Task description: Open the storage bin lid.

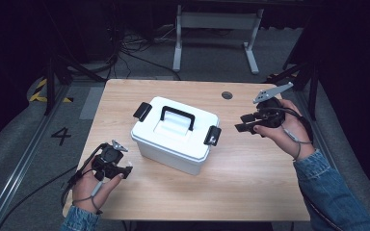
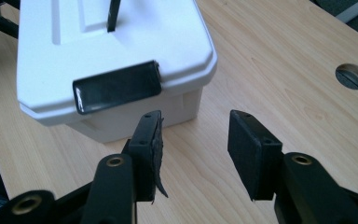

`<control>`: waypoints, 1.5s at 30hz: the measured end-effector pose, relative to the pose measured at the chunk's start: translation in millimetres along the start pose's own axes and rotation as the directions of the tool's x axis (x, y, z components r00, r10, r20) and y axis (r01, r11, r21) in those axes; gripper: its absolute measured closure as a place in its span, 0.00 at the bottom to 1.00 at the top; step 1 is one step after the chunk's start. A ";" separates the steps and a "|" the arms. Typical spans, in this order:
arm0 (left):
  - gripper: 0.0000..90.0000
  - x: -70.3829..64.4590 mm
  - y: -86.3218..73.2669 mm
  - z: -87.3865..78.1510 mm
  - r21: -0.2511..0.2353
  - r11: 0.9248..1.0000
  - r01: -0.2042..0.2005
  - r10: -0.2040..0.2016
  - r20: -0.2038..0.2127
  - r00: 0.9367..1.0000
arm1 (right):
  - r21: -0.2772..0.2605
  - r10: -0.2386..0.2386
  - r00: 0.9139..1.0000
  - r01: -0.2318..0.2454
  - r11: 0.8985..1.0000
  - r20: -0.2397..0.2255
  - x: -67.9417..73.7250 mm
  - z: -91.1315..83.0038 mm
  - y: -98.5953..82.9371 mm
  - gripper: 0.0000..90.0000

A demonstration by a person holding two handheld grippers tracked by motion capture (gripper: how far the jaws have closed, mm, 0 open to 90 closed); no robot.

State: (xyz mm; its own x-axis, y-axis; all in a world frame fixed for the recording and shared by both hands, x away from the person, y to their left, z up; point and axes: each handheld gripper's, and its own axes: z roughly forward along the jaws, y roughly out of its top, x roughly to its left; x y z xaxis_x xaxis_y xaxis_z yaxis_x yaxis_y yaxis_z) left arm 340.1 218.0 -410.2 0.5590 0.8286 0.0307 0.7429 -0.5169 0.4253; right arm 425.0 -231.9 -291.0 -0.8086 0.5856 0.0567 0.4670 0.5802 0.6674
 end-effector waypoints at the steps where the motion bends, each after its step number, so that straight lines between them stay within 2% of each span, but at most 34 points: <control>1: 0.50 0.1 0.0 0.1 0.001 1.000 0.001 -0.001 0.001 1.000 | 0.000 0.000 1.000 0.000 1.000 0.000 0.0 0.0 0.0 0.62; 3: 0.50 1.0 0.3 0.6 -0.001 1.000 -0.012 0.012 0.000 1.000 | -0.007 -0.004 1.000 0.004 1.000 -0.009 1.7 0.4 7.4 0.62; 6: 0.49 0.2 0.5 1.3 0.002 1.000 -0.009 0.009 0.003 1.000 | -0.009 -0.019 0.999 0.018 1.000 -0.030 4.7 5.0 21.0 0.61; 10: 0.49 0.3 0.9 1.8 -0.002 1.000 -0.009 0.009 0.005 1.000 | -0.005 -0.024 0.999 0.024 1.000 -0.043 6.4 11.3 30.6 0.61; 17: 0.48 1.6 1.3 2.8 -0.002 1.000 -0.003 0.003 0.021 1.000 | 0.015 -0.023 0.995 0.025 1.000 -0.099 13.0 33.2 54.7 0.63; 20: 0.48 1.8 1.3 2.9 -0.002 1.000 -0.005 0.005 0.024 1.000 | 0.031 -0.038 0.992 0.042 0.999 -0.121 17.7 47.9 67.5 0.63; 29: 0.48 1.4 -0.5 4.7 0.009 1.000 0.000 0.000 0.025 1.000 | 0.068 -0.048 0.986 0.060 0.996 -0.158 25.7 76.9 88.7 0.63; 39: 0.48 1.0 -0.7 4.8 0.013 1.000 0.004 -0.004 0.036 0.999 | 0.092 -0.066 0.981 0.083 0.992 -0.181 30.9 97.1 101.9 0.66; 42: 0.48 1.6 -0.5 4.9 0.012 1.000 0.000 0.000 0.035 0.999 | 0.098 -0.065 0.977 0.087 0.991 -0.203 33.9 104.6 107.3 0.71; 45: 0.48 1.6 -0.4 5.1 0.010 1.000 -0.003 0.003 0.038 0.999 | 0.112 -0.070 0.976 0.095 0.989 -0.205 34.8 109.5 110.1 0.73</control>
State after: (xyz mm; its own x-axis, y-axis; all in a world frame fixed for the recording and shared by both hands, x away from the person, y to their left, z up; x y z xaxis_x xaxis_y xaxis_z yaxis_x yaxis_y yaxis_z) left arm 342.6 218.5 -415.0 0.5745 0.8185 -0.0025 0.7448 -0.5215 0.4163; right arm 487.5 -85.7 -296.9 -0.8956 0.4147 0.1611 0.4255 0.6925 0.5826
